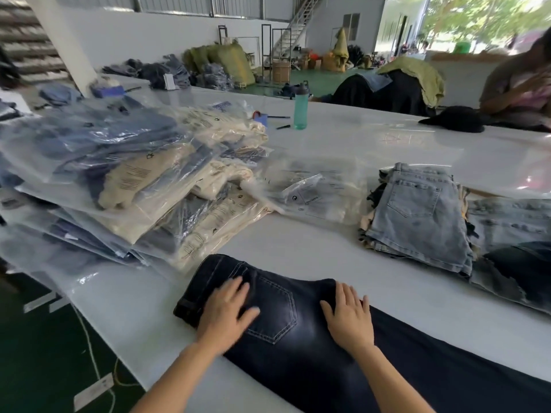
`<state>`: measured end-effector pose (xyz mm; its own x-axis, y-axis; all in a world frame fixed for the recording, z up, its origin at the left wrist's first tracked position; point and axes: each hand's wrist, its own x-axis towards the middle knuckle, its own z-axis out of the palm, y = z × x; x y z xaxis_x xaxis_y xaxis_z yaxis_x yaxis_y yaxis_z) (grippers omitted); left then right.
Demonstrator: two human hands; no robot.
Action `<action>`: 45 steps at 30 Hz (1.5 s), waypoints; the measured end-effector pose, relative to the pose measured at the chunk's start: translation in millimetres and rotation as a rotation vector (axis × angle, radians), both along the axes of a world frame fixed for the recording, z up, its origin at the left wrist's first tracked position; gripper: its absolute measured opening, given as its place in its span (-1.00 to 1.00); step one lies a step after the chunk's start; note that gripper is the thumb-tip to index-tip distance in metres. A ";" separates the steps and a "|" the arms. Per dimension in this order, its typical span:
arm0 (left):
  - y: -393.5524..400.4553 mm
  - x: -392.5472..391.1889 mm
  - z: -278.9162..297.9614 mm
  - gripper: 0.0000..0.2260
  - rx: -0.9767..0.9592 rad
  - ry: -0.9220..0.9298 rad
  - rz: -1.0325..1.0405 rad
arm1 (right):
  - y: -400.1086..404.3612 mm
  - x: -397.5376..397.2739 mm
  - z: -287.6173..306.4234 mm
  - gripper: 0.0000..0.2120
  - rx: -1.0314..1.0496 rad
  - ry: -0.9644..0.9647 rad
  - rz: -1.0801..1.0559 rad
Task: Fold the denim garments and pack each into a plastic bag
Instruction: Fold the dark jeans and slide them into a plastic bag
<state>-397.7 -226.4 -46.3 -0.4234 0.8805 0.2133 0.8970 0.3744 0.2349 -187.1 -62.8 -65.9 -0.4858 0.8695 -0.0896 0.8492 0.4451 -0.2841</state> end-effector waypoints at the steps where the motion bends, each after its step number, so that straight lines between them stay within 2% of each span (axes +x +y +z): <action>1: 0.9 8.6 -5.6 -0.27 -0.064 0.089 -0.063 | -0.6 -3.1 1.3 -0.39 -0.012 -0.024 -0.027; 4: -5.1 22.0 -16.5 -0.32 -0.103 0.119 -0.070 | -8.1 -29.4 11.6 -0.42 0.013 0.008 -0.050; 6: -7.8 24.5 -19.1 -0.35 0.041 0.145 -0.065 | -26.4 -62.3 20.6 -0.45 0.078 0.095 0.194; 8: -12.9 27.4 -31.4 -0.41 0.246 0.146 -0.132 | -52.6 -97.8 22.1 -0.49 0.011 0.161 0.508; 10: -19.8 29.9 -40.0 -0.48 0.412 0.077 -0.194 | -67.1 -119.2 13.8 -0.53 -0.074 0.125 0.650; 13: -25.5 14.2 -30.5 -0.60 0.577 -0.103 -0.131 | -56.5 -122.2 0.4 -0.53 -0.003 0.022 0.595; 15: -25.4 -12.4 -11.0 -0.79 0.663 -0.177 0.069 | -48.5 -120.3 -2.2 -0.51 0.033 -0.006 0.539; 16: -24.1 -27.6 -1.2 -0.87 0.640 -0.168 0.236 | -47.6 -121.6 -1.6 -0.50 0.036 -0.016 0.516; 17: -22.9 -42.2 6.2 -0.87 0.528 -0.194 0.399 | -48.8 -123.4 -0.4 -0.49 0.032 -0.025 0.500; 19: -17.8 -62.5 14.6 -0.57 0.151 -0.402 0.637 | -54.7 -124.8 -0.7 -0.48 0.015 -0.033 0.468; 20: -14.9 -66.3 14.7 -0.47 0.014 -0.533 0.669 | -57.4 -123.6 -1.1 -0.48 0.006 -0.031 0.453; 21: -11.2 -67.5 13.0 -0.49 -0.014 -0.643 0.646 | -59.7 -122.0 -0.4 -0.46 -0.002 -0.023 0.447; 22: -8.7 -69.8 12.3 -0.58 0.046 -0.726 0.588 | -61.5 -122.0 0.6 -0.44 -0.015 -0.007 0.449; 23: -6.7 -74.4 12.3 -0.68 0.136 -0.730 0.521 | -62.3 -122.1 1.4 -0.41 -0.028 0.022 0.452; 24: -5.2 -80.6 14.6 -0.71 0.192 -0.654 0.450 | -61.3 -121.6 1.7 -0.41 -0.027 0.064 0.444; 27: -8.5 -113.4 14.4 -0.49 0.220 -0.316 0.430 | -41.4 -101.0 3.4 -0.50 0.005 0.132 0.302; 29: -18.0 -132.4 -5.3 -0.51 0.160 -0.290 0.488 | -19.3 -66.4 0.9 -0.51 -0.006 0.010 0.233; 31: -24.4 -138.0 -23.4 -0.62 0.057 -0.315 0.513 | 6.1 -25.3 -1.8 -0.53 -0.029 -0.089 0.137; 33: -26.1 -136.4 -40.1 -0.68 -0.037 -0.323 0.515 | 31.2 16.4 3.7 -0.53 -0.122 -0.137 -0.051; 34: -22.5 -131.2 -43.1 -0.65 -0.077 -0.259 0.542 | 39.8 33.4 7.6 -0.53 -0.167 -0.130 -0.160; 36: -9.3 -103.1 -30.9 -0.58 0.031 -0.019 0.532 | 48.1 52.6 14.9 -0.56 -0.108 -0.074 -0.327; 38: 11.1 -50.1 2.8 -0.62 0.221 0.131 0.316 | 45.4 41.5 24.3 -0.62 0.006 0.063 -0.342; 40: 33.9 9.6 26.3 -0.67 0.275 0.098 0.071 | 34.8 10.9 32.2 -0.65 -0.059 0.154 -0.230; 42: 45.6 56.9 21.2 -0.64 0.212 0.094 -0.076 | 26.3 -16.6 34.2 -0.63 -0.173 0.144 -0.163; 45: 40.9 96.1 -6.6 -0.26 0.007 -0.032 -0.131 | 30.6 -27.9 38.7 -0.67 -0.316 0.168 -0.192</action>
<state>-301.5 -185.5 -52.9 -0.3112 0.9274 0.2077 0.9301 0.2524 0.2667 -215.1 -32.2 -27.3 -0.3480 0.8882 -0.2998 0.8384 0.1518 -0.5236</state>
